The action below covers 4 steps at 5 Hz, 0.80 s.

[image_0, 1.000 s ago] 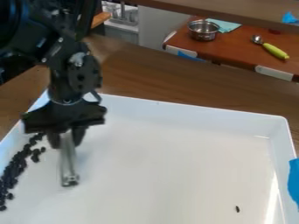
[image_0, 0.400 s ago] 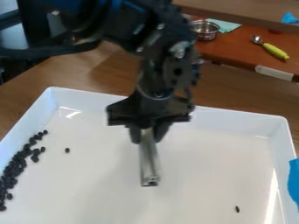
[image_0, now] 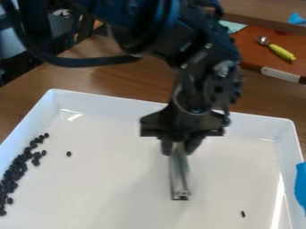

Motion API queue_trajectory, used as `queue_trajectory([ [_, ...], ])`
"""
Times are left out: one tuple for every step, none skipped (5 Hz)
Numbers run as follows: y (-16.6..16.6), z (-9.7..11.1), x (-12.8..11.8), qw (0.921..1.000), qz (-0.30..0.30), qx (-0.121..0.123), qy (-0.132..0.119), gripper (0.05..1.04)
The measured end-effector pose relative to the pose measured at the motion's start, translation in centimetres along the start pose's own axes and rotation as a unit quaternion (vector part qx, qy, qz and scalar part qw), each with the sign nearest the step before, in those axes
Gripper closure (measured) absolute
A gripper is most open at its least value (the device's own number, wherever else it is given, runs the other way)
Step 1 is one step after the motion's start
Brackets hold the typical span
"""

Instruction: Sweep into pile

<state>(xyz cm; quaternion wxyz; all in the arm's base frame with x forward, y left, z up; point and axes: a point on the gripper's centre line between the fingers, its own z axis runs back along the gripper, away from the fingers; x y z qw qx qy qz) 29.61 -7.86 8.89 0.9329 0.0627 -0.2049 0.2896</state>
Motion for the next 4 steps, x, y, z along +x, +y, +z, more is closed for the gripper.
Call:
queue_trajectory([
  [-0.7, -1.0, -0.1, 0.9999, 0.001, -0.008, -0.007, 0.736],
  [-0.9, -1.7, -0.3, 0.9988, -0.019, -0.045, -0.007, 0.679],
  [0.4, -0.4, 1.0, 0.9967, -0.026, -0.075, 0.015, 0.372],
  [2.9, 2.1, 2.6, 0.9941, -0.031, -0.096, 0.038, 0.112],
])
